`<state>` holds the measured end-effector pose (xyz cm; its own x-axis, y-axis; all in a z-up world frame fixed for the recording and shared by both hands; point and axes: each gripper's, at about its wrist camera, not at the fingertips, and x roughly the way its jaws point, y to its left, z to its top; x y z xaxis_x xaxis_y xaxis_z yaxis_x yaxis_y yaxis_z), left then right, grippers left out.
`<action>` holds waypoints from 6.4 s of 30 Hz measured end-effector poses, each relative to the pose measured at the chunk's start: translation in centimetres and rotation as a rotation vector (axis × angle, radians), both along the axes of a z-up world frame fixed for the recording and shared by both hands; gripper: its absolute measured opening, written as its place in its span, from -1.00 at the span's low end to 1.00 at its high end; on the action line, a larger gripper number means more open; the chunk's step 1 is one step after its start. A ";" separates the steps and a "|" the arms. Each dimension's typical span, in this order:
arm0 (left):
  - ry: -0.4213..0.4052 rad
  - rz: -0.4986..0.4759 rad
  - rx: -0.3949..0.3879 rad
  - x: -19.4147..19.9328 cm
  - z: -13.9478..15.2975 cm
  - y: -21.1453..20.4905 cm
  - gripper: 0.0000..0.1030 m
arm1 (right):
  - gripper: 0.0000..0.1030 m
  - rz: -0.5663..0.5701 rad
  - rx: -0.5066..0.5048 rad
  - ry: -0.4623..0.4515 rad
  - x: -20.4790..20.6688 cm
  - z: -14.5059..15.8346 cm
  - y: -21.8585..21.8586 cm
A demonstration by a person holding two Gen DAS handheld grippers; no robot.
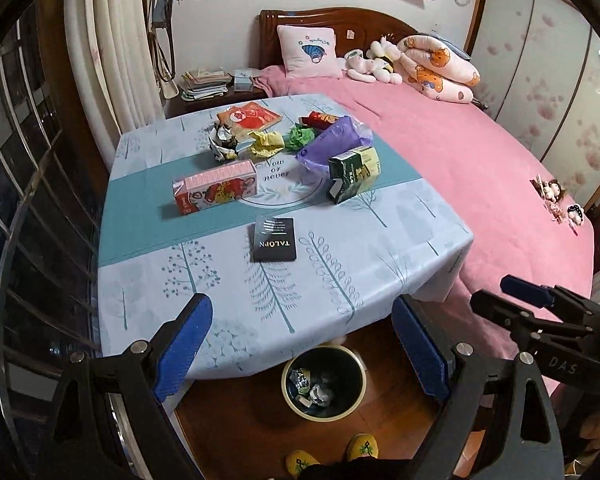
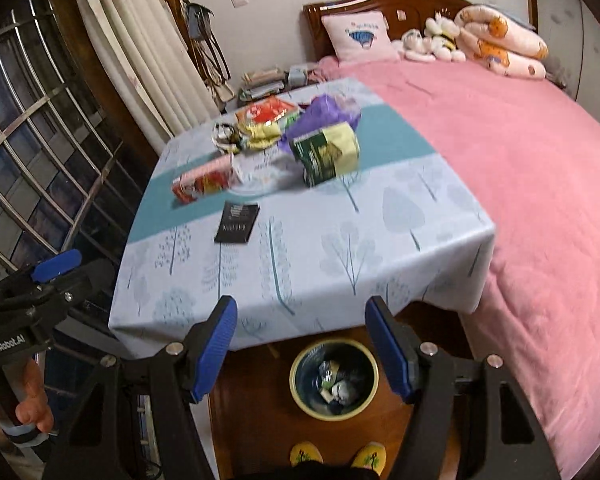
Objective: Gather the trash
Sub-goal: 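Raise both tools back toward the table, then grasp the black TALOPN card with the left tool while the right tool grasps the green-and-beige box, then carry card and box down over the bin and open both tools to drop them, then raise both tools back toward the table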
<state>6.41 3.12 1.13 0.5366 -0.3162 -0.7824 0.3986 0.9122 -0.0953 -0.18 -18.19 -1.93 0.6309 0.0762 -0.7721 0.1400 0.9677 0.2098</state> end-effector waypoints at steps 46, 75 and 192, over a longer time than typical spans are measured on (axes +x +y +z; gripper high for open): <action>0.466 0.462 0.116 21.4 -18.2 -6.1 0.94 | 0.50 0.848 -0.064 0.103 31.2 -9.5 -7.6; 0.359 0.385 0.117 19.1 -14.7 -7.8 0.20 | -0.78 0.828 0.150 0.104 26.8 -6.7 -5.6; -0.035 0.109 0.008 -3.8 1.1 -0.4 0.75 | 0.03 0.111 0.035 -0.009 -1.3 -0.5 -0.9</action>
